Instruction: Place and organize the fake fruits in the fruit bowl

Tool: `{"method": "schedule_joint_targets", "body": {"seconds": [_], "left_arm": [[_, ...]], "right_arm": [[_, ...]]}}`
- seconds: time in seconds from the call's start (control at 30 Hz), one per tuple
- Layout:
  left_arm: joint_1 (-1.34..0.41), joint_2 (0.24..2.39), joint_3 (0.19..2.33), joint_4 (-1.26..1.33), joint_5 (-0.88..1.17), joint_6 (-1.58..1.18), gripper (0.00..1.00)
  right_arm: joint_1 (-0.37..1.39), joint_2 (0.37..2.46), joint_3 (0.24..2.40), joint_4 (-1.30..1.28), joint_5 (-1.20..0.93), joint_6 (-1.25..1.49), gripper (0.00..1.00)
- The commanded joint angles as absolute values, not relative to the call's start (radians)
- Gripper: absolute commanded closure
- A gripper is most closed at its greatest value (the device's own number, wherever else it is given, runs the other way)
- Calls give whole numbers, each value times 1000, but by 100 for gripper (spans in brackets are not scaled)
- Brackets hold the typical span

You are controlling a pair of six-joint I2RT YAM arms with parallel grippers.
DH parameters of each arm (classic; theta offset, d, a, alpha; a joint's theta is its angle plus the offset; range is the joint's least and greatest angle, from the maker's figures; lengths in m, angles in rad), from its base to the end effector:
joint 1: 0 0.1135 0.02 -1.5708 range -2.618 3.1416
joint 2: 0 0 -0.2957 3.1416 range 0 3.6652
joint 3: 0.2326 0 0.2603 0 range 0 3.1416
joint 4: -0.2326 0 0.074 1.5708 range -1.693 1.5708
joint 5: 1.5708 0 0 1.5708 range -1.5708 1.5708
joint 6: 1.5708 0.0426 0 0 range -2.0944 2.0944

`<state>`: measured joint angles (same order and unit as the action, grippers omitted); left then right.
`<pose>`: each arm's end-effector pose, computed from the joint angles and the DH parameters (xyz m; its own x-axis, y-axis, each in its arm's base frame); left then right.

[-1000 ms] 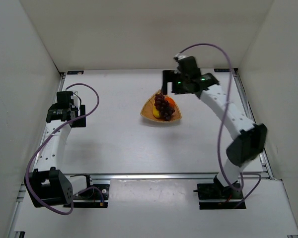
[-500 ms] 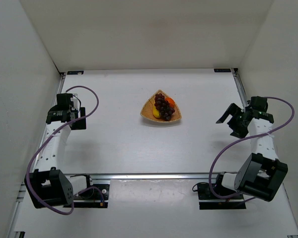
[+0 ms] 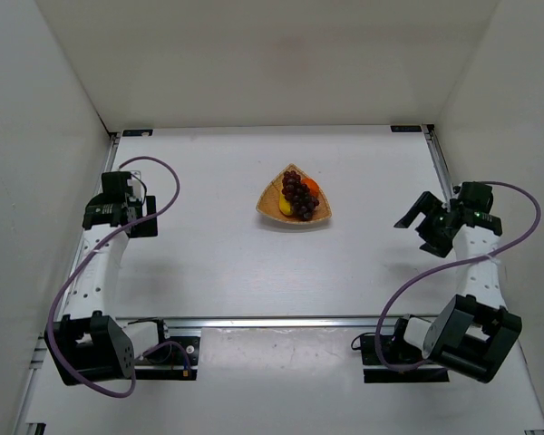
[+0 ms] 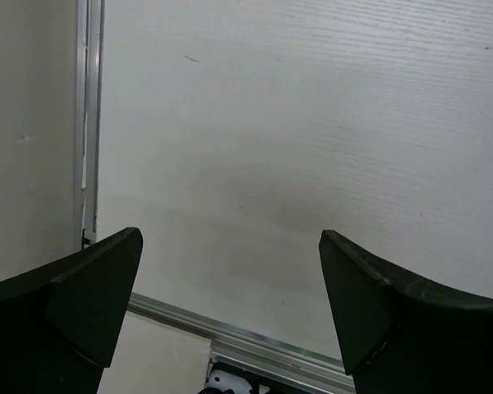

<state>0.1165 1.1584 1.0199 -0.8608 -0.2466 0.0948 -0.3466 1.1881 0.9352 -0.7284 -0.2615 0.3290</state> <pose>0.2203 0.0362 0.3119 -0.8547 -0.0076 -0.5190 -0.1637 0.9528 0.2556 0.2237 -0.0691 0.2868 -0.6775 0.5766 -0.4567 0.4352 0.8148 0.3830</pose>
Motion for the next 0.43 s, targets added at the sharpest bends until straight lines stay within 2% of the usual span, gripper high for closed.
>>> {"method": "schedule_joint_targets", "body": {"seconds": [0.0,0.4], "left_arm": [[129,1124,1012,-861,-216,75,0],[138,1106,994,-861,-207,75,0]], "right_arm": [[-348,1146,904,-735,-281,311,0],[-348,1117,893,-724,-330,328,0]]}}
